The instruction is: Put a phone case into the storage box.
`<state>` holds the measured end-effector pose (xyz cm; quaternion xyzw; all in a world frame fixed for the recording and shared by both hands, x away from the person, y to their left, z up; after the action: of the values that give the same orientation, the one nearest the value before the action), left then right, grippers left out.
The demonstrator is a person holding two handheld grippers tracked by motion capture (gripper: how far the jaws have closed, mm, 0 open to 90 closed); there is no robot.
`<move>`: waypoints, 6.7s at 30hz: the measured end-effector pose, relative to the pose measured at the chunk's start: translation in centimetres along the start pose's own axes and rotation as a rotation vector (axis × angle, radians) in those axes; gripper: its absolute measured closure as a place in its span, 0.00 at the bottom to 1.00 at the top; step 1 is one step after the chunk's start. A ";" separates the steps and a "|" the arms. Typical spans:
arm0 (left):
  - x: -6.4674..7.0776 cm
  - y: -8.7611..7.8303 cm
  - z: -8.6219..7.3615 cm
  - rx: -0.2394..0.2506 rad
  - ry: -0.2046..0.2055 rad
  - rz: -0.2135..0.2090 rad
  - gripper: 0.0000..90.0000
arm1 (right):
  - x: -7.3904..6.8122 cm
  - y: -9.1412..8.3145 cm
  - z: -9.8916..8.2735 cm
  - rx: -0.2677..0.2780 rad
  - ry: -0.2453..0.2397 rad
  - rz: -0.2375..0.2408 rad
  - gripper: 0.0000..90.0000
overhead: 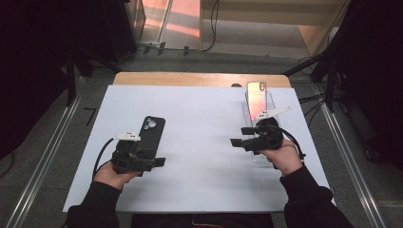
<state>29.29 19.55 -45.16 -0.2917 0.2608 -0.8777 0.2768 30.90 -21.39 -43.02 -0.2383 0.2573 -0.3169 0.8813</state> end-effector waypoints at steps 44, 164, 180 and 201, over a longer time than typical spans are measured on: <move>-0.6 0.0 0.3 0.018 -0.006 0.032 0.32 | -1.2 -1.4 -7.8 -0.084 -0.061 0.056 0.30; -6.8 7.2 3.4 -0.195 -0.030 0.563 0.11 | -1.1 -1.2 -7.9 -0.099 -0.062 0.039 0.30; -7.2 6.3 4.0 -0.215 -0.055 0.519 0.17 | -1.2 -1.3 -7.9 -0.087 -0.068 0.047 0.30; -4.8 4.3 5.6 -0.138 -0.007 0.334 0.18 | -1.4 -1.6 -7.6 -0.023 -0.071 0.058 0.29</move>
<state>37.63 17.86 -45.72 -0.2658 0.3643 -0.7985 0.3988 24.65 -23.44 -47.39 -0.2520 0.2361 -0.2794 0.8959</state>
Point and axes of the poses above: each handheld gripper's, and its own axes: y roughly forward along the jaws, z roughly out of its top, x roughly to its right, the point moved 1 cm from there along y, roughly forward along the jaws, and after that the axes turned 5 degrees about x, right-handed, at the moved point
